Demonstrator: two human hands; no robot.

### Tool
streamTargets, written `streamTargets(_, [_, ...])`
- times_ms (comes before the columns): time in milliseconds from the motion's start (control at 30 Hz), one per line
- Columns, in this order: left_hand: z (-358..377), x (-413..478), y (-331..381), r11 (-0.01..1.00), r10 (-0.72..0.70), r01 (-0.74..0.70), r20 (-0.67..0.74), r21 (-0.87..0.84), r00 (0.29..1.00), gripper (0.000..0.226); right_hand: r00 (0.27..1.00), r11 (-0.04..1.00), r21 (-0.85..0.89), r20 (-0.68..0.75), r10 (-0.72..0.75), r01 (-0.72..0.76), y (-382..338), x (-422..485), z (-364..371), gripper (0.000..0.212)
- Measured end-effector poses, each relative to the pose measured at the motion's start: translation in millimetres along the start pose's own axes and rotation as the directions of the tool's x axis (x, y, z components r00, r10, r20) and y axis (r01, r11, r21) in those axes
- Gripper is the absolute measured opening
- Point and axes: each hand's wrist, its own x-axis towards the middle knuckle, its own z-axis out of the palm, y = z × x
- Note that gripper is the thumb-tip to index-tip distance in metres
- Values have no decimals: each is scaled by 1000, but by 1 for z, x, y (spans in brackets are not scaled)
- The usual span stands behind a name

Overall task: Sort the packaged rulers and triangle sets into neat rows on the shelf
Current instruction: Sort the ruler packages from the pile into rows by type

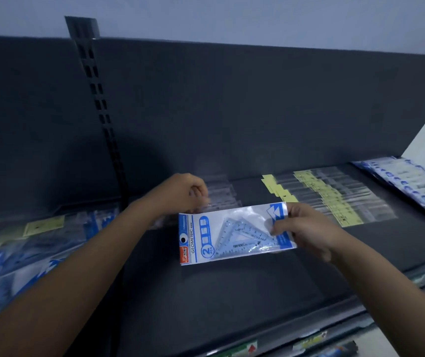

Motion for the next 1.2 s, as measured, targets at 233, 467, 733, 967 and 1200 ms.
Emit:
streamTargets(233, [8,27,80,995,29,13,400,-100,916,26,999,999,19,-11,-38,38,0,10,-51,26])
streamTargets(467, [68,74,166,998,47,-27,369,-59,928,13,991,991,-2,16,-136,136,16,-6,-165,22])
streamTargets(733, [194,148,299,985,7,34,236,-169,972,16,973,960,-188,-62,-221,206,48,-19,-356,45])
streamTargets(967, [285,211,377,991,-92,98,73,-87,993,26,925,804,-518,-57,-375,293,78,-14,-475,76])
streamTargets(1200, [331,237,396,976,-153,144,46,164,987,31,968,595,-774,95,-233,219,117,-2,-526,51])
